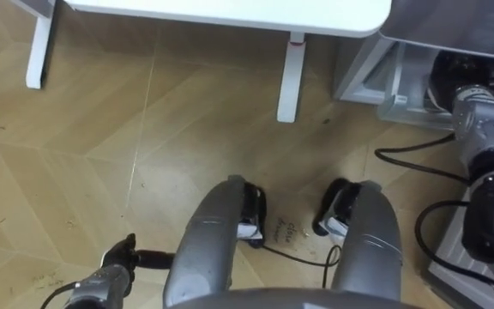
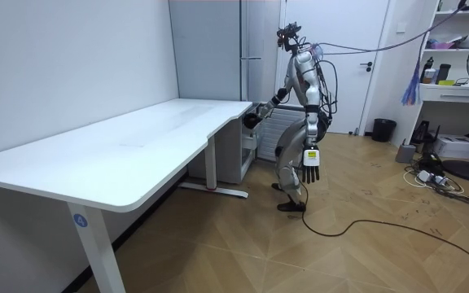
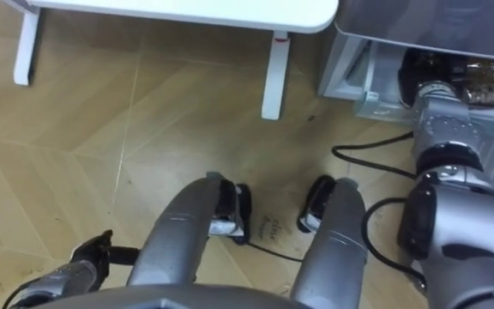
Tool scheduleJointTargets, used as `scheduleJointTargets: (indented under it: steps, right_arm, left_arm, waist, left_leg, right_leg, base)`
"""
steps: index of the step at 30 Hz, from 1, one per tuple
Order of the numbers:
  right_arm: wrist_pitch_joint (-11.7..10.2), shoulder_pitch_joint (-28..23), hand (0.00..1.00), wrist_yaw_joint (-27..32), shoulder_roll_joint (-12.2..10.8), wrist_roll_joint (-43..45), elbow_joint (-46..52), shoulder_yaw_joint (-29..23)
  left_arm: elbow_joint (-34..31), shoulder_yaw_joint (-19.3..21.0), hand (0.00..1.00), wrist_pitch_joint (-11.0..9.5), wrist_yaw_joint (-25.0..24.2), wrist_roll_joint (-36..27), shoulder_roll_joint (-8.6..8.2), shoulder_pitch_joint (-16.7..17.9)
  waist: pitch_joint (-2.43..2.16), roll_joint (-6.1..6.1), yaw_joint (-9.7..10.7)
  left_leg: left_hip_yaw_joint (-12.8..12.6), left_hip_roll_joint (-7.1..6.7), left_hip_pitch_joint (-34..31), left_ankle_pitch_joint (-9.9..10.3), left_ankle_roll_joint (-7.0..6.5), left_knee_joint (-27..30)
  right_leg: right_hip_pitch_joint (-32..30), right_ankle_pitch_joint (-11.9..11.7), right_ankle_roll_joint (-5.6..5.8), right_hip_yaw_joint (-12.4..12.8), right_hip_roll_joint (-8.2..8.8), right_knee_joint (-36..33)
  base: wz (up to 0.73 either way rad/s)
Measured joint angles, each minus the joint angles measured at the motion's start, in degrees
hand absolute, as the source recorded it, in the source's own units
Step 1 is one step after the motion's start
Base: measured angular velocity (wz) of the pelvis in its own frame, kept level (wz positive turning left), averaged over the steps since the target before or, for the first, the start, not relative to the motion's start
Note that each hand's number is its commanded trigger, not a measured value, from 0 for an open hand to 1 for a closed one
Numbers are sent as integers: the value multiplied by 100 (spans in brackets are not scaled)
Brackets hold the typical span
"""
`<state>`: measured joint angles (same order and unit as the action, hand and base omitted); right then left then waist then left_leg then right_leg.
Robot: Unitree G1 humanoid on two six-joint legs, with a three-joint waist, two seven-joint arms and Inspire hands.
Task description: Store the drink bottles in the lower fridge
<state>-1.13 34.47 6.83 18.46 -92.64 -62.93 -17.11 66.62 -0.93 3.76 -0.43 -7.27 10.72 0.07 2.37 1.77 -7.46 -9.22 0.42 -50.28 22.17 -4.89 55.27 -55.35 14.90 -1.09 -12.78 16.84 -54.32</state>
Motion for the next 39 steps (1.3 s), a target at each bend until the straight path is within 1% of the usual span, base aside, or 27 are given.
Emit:
scheduleJointTargets:
  steps: [2,3,7,10,15,20,22,32,39]
  right_arm:
    - [30,0,0,0,14,6,0,5]
    - [55,1,0,0,23,6,0,5]
    - [96,-1,0,113,23,5,-11,5]
    - [132,-2,0,203,23,56,-11,9]
    - [164,-1,0,303,23,84,-11,11]
    - [177,-2,0,307,23,77,-16,11]
    - [197,-2,0,341,23,77,-16,11]
    - [204,-3,0,405,24,80,-87,12]
    - [206,-2,0,474,31,235,-122,18]
  left_arm:
    - [8,-1,0,3,-3,-15,10,1]
    - [14,-1,0,3,-7,-99,11,1]
    - [32,2,0,-5,-3,-282,43,36]
    - [32,1,0,-5,13,-440,66,37]
    - [29,-14,0,0,29,-443,67,37]
    - [32,-167,0,7,34,-444,74,37]
    - [32,-215,0,10,34,-444,76,37]
    - [33,-267,0,4,40,-445,87,36]
    - [31,-287,0,6,216,-452,99,31]
  waist:
    - [0,1,6]
    - [0,0,12]
    - [3,12,12]
    - [5,18,43]
    - [5,18,76]
    - [6,17,82]
    - [8,17,82]
    - [11,11,95]
    - [13,7,162]
  left_leg:
    - [-36,17,16,-6,-6,-44]
    - [-70,18,46,-32,-17,-105]
    - [-154,-8,263,-74,-20,-340]
    - [-159,-18,355,-87,-19,-445]
    - [-167,-29,447,-130,-35,-603]
    - [-191,-31,491,-164,-54,-726]
    - [-197,-23,533,-177,-56,-791]
    - [-228,-22,602,-181,-57,-878]
    - [-247,-22,660,-184,-61,-980]
  right_leg:
    - [1,-18,-4,-4,-3,41]
    - [10,-56,-30,5,2,89]
    - [145,-96,5,50,7,246]
    - [226,-110,20,59,2,336]
    - [324,-174,52,16,-21,511]
    - [367,-242,80,16,-54,661]
    - [412,-270,85,8,-98,741]
    - [470,-300,107,8,-107,839]
    - [509,-312,124,17,-154,921]
  base:
    - [-6]
    - [-7]
    - [-7]
    - [-1]
    - [0]
    - [-4]
    - [-4]
    - [0]
    - [-1]
